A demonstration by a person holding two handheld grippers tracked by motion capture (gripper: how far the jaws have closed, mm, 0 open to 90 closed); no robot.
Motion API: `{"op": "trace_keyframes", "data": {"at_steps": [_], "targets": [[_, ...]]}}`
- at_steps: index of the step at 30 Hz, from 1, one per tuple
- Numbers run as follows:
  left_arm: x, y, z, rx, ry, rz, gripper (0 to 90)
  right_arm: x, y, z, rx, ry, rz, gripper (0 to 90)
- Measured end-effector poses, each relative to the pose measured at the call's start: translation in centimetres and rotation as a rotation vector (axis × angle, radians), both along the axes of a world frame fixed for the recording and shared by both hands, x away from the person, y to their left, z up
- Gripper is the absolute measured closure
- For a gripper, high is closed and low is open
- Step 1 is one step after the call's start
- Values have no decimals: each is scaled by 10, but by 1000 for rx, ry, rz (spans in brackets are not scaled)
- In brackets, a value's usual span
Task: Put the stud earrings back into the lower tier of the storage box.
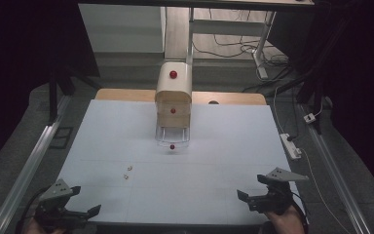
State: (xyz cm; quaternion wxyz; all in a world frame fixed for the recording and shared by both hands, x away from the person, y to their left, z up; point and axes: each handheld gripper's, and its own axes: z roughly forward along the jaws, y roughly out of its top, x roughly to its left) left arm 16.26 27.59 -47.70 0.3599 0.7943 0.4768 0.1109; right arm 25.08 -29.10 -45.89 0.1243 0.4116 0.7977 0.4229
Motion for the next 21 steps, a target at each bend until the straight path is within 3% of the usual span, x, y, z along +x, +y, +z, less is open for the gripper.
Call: {"op": "trace_keyframes", "data": {"at_steps": [11,21], "targets": [[2,9,-1,-64,25,44,55,1,6,-1,-41,17,32,6],[3,12,-1,-98,41,38,64,2,9,-2,-70,29,52,7]]}}
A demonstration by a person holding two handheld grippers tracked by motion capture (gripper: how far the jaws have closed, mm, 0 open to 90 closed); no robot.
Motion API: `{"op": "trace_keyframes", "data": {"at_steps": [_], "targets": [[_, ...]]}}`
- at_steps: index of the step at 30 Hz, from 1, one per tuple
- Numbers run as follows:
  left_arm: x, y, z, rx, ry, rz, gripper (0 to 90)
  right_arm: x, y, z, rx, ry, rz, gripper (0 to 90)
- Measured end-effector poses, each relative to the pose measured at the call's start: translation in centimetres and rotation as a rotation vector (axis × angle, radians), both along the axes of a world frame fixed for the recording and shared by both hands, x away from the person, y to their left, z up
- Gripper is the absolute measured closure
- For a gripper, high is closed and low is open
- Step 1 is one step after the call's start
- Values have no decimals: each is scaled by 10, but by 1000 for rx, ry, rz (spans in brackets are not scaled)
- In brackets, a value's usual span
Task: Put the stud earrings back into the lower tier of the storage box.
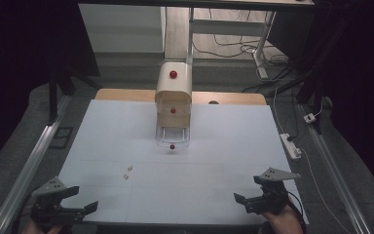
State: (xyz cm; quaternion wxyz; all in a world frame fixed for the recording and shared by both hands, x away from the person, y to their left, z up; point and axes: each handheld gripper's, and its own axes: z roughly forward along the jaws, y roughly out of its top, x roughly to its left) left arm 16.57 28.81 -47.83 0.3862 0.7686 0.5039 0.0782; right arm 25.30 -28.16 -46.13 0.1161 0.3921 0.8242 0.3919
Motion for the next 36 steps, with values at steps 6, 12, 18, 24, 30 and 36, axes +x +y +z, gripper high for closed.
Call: {"op": "trace_keyframes", "data": {"at_steps": [6,12,18,24,30,36], "targets": [[3,2,-1,-30,24,-15,58,0,1,0,-7,1,-2,7],[7,-1,0,-45,27,-50,51,1,1,0,-11,5,-3,7],[13,-7,0,-33,33,-72,27,0,2,0,-14,3,4,7],[20,-12,0,-34,44,-95,29,0,2,0,-19,4,7,7],[27,-19,-1,-6,16,-102,24,1,2,-1,-17,6,6,7],[36,-20,0,-25,20,-86,17,1,2,-1,-17,9,4,7]]}}
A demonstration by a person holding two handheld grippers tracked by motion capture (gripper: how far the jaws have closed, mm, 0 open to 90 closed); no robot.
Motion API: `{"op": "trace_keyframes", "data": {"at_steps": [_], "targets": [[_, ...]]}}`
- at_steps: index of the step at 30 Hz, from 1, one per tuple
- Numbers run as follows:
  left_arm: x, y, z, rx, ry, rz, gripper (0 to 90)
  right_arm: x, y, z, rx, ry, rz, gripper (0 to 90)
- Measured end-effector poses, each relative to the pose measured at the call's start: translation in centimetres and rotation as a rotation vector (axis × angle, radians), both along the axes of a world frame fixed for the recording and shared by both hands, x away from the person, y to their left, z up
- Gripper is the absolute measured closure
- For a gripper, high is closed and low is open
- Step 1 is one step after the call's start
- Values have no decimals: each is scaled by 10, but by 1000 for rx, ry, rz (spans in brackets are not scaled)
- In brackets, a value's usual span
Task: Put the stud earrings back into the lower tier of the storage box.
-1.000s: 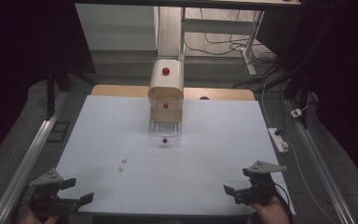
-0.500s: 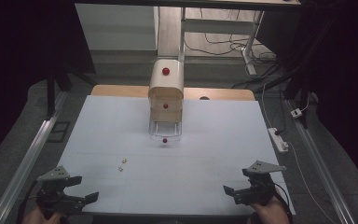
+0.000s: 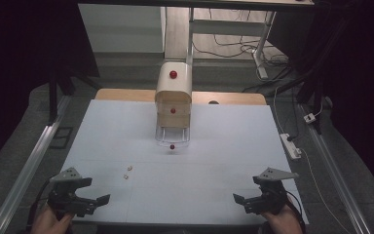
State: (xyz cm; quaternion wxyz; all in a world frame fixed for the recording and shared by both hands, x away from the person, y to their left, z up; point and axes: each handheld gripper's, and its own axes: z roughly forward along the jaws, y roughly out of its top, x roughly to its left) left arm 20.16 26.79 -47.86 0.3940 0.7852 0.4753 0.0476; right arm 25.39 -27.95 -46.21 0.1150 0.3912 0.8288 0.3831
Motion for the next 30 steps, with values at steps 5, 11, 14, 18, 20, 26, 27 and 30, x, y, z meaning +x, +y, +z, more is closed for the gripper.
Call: {"op": "trace_keyframes", "data": {"at_steps": [5,11,14,18,20,26,27,30], "targets": [[9,-3,0,13,-12,-1,17,0,0,0,-4,2,1,7],[18,-10,1,35,-14,-12,17,0,0,0,-4,4,0,7],[22,-12,0,35,-6,-21,19,0,0,0,-6,4,0,7],[28,-15,0,34,4,-33,23,0,1,0,-8,2,1,7],[31,-17,-1,37,5,-43,24,0,1,0,-7,3,4,7],[41,-20,-3,57,5,-60,27,0,1,0,-11,3,7,7],[43,-20,-3,60,6,-63,27,0,1,0,-13,3,7,7],[48,-22,-4,67,8,-72,27,0,2,-1,-15,3,8,7]]}}
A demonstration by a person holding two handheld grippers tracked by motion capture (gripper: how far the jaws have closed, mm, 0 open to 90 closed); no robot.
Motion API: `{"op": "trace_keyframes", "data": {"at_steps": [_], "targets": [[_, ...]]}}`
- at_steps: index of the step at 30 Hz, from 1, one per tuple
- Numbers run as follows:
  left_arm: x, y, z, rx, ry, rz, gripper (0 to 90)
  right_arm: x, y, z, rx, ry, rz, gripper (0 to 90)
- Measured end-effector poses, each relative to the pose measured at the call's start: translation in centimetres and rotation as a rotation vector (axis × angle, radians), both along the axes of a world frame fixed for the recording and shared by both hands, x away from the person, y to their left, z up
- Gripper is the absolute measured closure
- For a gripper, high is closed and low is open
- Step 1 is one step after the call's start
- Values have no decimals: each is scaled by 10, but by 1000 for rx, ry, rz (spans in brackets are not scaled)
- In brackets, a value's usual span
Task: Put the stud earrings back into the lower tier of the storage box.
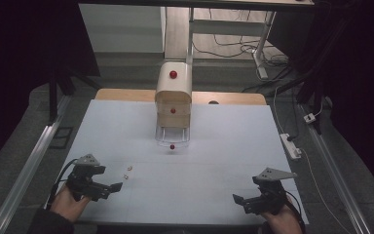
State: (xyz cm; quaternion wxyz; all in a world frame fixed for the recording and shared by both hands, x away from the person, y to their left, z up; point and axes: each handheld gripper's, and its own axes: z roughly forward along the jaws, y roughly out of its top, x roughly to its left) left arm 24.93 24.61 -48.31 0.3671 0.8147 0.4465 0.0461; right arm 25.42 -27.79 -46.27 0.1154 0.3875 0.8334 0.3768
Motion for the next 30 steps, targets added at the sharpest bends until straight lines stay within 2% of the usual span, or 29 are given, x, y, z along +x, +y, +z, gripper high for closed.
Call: {"op": "trace_keyframes", "data": {"at_steps": [8,16,18,22,28,30], "targets": [[13,-2,-3,24,-7,3,28,0,1,0,-12,1,-2,7],[29,0,-5,13,-11,5,12,0,0,0,-8,4,-4,7],[34,0,-7,25,-7,12,11,0,1,0,-14,4,-5,7],[44,0,-10,77,-19,47,0,0,1,0,-13,4,-4,7],[59,0,-16,92,-3,46,0,0,2,0,-14,6,-1,7],[64,-1,-18,98,-2,30,0,0,2,0,-17,5,1,7]]}}
